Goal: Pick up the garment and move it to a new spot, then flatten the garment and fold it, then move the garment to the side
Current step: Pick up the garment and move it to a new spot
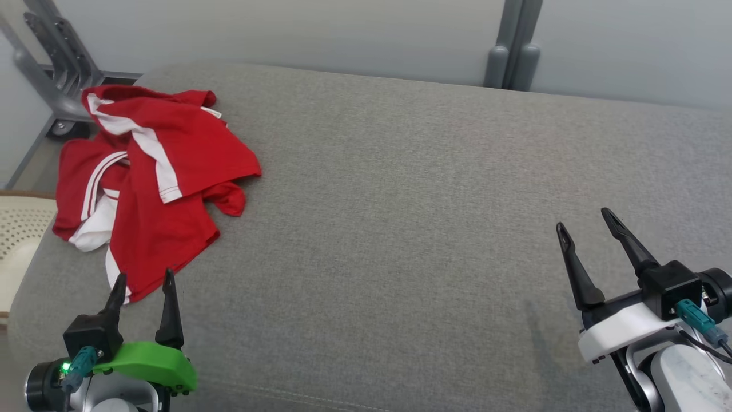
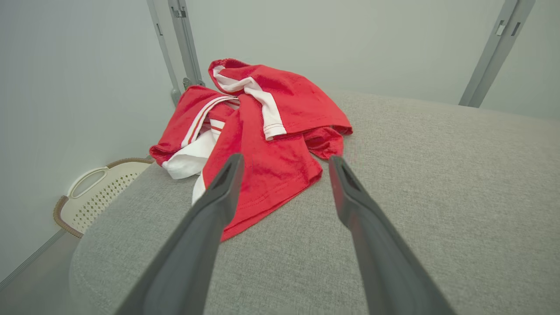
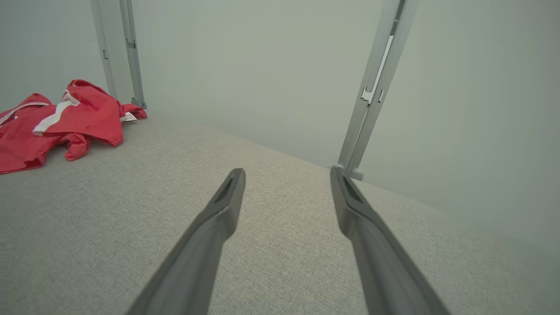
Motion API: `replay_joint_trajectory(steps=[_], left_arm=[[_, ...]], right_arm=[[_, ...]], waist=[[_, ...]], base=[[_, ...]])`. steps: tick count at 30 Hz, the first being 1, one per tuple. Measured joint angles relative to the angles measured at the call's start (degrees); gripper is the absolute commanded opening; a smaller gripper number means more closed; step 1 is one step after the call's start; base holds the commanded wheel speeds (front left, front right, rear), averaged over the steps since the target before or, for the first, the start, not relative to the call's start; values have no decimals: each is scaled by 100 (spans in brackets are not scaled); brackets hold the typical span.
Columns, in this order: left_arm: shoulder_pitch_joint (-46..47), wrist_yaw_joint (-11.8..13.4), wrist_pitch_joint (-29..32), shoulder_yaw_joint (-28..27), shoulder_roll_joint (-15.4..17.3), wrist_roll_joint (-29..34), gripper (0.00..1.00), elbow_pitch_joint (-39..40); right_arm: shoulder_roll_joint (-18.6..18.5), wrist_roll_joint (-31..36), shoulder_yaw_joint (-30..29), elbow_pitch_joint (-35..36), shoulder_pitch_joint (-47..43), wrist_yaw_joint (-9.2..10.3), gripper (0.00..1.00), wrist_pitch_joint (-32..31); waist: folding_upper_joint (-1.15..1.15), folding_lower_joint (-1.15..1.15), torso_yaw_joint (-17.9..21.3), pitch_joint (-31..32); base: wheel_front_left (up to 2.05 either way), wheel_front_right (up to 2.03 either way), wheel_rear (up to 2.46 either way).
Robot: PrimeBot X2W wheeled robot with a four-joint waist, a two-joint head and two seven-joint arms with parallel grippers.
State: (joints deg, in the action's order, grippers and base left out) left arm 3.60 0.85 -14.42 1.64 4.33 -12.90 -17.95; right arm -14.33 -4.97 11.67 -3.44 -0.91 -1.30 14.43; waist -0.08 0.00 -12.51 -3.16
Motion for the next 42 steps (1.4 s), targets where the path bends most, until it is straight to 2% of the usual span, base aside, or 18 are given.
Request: replay_joint_trajectory(steps=[10, 15, 21, 25, 32, 37, 42], left_arm=[[-16, 75, 0, -489, -18, -88, 100, 23], [-17, 101, 0, -577, -23, -119, 100, 46], [86, 118, 3, -688, -156, -626, 100, -316], [739, 77, 277, -543, -169, -787, 100, -389], [2040, 66, 1107, -499, -141, -853, 100, -703], [2733, 143, 1558, -632, 209, -820, 100, -925], [3250, 188, 1918, -740, 417, -839, 100, -1116]], right_arm=[[92, 118, 153, -110, 107, -120, 100, 0], [131, 145, 176, -138, 186, -137, 100, 0], [130, 151, 148, -123, 233, -137, 100, 1], [120, 189, 170, -56, 382, -171, 100, 4], [5, 255, 342, 79, 612, -290, 100, 15], [-30, 314, 448, 158, 688, -349, 100, 15], [-55, 355, 548, 312, 816, -412, 100, 15]], waist=[[0, 0, -595, -47], [0, 0, -545, -103], [0, 0, -451, -264], [0, 0, -392, -459], [0, 0, -251, -911], [0, 0, -97, -1257], [0, 0, 89, -1615]], base=[[0, 0, 0], [0, 0, 0], [0, 0, 0], [0, 0, 0], [0, 0, 0], [0, 0, 0], [0, 0, 0]])
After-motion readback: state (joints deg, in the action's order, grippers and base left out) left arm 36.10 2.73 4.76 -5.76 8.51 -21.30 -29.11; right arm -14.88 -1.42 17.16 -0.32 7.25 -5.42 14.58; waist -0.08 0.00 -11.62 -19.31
